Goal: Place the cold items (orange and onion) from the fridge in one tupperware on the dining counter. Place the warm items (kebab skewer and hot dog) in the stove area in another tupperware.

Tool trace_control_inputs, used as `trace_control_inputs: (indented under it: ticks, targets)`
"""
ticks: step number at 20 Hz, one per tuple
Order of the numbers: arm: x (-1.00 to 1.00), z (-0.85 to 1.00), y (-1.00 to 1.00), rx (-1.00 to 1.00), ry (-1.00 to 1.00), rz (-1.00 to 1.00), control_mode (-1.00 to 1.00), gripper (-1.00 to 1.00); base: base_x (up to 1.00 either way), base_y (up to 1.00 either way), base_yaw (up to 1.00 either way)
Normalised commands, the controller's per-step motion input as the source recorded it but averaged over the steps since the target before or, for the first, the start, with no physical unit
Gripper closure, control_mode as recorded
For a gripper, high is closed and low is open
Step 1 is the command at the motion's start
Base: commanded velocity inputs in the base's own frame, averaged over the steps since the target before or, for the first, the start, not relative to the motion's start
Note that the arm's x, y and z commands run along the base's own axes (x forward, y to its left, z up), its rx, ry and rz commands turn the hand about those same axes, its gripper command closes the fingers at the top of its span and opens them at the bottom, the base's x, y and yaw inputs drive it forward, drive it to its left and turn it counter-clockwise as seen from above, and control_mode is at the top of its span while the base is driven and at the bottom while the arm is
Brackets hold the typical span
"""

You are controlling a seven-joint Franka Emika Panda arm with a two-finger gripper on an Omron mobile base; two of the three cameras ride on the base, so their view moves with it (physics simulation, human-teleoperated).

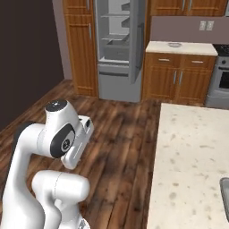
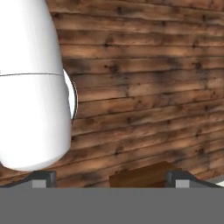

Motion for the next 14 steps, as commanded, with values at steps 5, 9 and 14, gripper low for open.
trace_control_inputs:
  ticks: [5,9,14]
  targets:
    - [0.00,0.00,0.00,0.00,0.00,0.00,1.00,-1.00,1.00,0.07,0.00]
    - [0.00,0.00,0.00,0.00,0.00,0.00,1.00,-1.00,0.98,0.00,-0.01]
    - [0.00,0.00,0.00,0.00,0.00,0.00,1.00,-1.00,0.93,0.00,-0.05]
